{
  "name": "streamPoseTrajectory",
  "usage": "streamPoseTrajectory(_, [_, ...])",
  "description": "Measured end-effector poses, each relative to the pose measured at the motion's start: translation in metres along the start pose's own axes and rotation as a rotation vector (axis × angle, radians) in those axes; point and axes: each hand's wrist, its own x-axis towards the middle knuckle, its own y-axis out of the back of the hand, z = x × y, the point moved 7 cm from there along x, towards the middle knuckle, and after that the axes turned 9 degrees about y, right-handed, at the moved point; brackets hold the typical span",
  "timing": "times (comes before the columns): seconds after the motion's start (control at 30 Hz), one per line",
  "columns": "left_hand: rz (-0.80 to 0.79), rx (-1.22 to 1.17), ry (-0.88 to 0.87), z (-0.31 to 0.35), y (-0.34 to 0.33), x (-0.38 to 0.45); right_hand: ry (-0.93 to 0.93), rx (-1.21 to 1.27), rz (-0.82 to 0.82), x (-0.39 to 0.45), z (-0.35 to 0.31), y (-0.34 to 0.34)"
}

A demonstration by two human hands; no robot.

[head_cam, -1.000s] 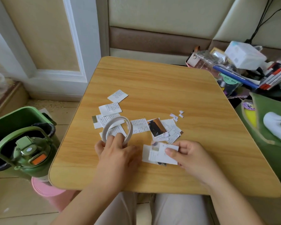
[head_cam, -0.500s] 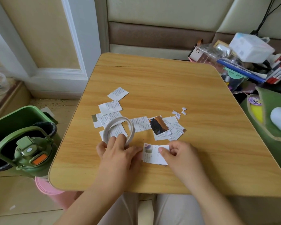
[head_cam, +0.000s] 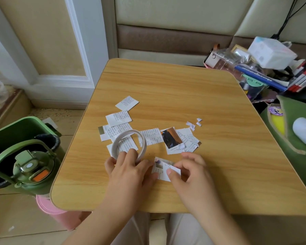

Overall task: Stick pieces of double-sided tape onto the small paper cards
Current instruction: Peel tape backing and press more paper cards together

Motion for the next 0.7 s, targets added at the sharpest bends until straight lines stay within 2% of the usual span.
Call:
streamPoseTrajectory(0.1, [-0.010, -0.007, 0.004, 0.000, -0.001, 0.000, -0.021, 0.006, -0.017, 0.000, -0.001, -0.002])
streamPoseTrajectory(0.33, [-0.016, -0.020, 0.008, -0.001, -0.002, 0.000, -0.135, 0.285, -0.082, -0.007, 0.001, -0.008])
streamPoseTrajectory(0.7, [0.007, -0.061, 0.043, 0.000, 0.007, 0.003, -0.055, 0.287, 0.189, 0.011, -0.004, -0.004])
